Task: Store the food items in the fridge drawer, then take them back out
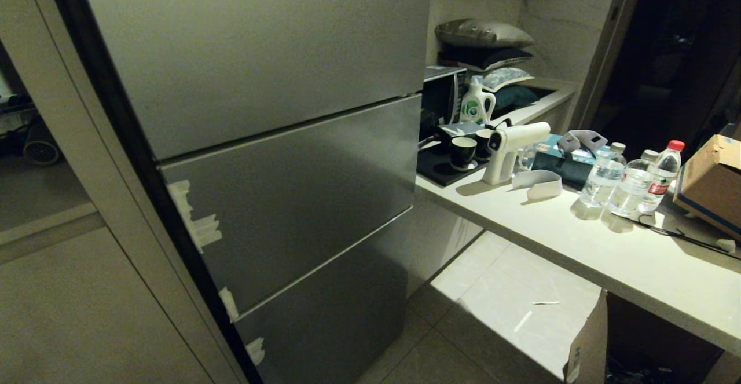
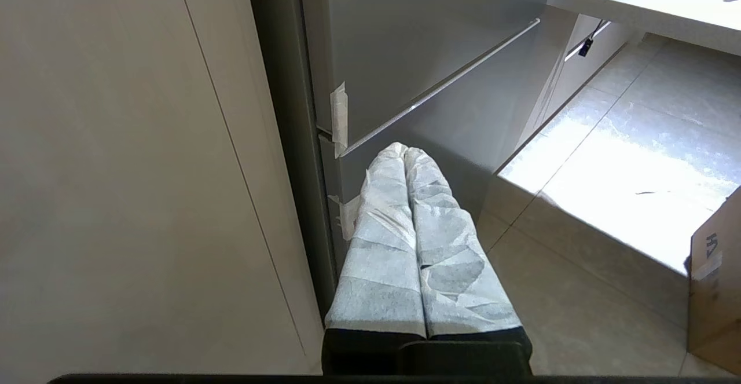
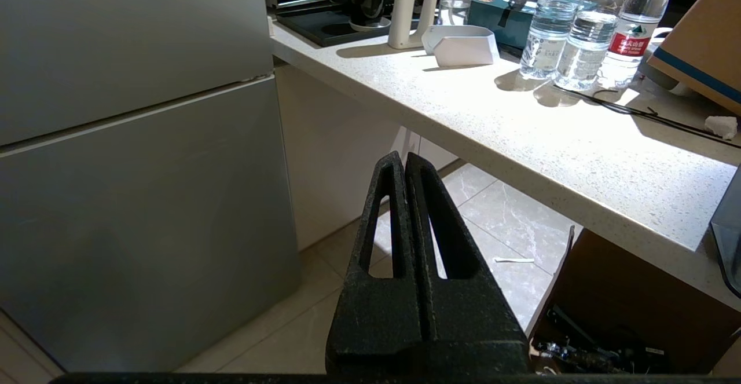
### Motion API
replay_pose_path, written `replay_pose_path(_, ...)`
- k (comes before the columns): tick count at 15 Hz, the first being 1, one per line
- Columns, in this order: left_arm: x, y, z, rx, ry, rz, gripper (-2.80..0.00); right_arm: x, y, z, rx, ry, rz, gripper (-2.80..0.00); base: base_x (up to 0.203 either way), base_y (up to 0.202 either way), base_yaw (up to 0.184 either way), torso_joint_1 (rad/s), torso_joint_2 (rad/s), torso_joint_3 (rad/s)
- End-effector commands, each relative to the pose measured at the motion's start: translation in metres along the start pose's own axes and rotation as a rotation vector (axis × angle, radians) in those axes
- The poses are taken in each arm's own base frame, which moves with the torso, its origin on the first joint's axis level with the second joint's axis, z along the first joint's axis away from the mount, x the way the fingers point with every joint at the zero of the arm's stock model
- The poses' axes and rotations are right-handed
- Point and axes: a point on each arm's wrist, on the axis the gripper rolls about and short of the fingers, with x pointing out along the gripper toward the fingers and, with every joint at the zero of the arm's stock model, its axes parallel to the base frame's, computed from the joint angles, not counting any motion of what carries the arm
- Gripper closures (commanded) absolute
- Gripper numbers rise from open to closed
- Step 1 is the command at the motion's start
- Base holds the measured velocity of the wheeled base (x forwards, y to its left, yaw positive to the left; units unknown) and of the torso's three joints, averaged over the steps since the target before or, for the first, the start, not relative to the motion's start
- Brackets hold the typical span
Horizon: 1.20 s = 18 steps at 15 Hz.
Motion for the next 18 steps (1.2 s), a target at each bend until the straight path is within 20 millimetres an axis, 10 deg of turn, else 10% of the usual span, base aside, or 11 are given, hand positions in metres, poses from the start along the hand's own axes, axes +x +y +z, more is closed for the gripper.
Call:
replay_pose_path(1, 0.000, 0.000, 0.001, 0.005, -0.001, 0.001, 0.00, 0.002, 0.000, -0.009, 0.000, 0.031, 0.001, 0.00, 0.000, 0.000, 0.000, 0.000, 0.00, 0.000)
replay_pose_path(7, 0.015, 0.000, 0.058, -0.045, 0.092, -0.003, 0.00, 0.002, 0.000, -0.009, 0.000, 0.031, 0.001, 0.00, 0.000, 0.000, 0.000, 0.000, 0.00, 0.000)
replay_pose_path(18, 0.203, 0.019, 0.100, -0.286, 0.351, 0.150, 0.00, 0.002, 0.000, -0.008, -0.011, 0.028, 0.003, 0.00, 0.000, 0.000, 0.000, 0.000, 0.00, 0.000)
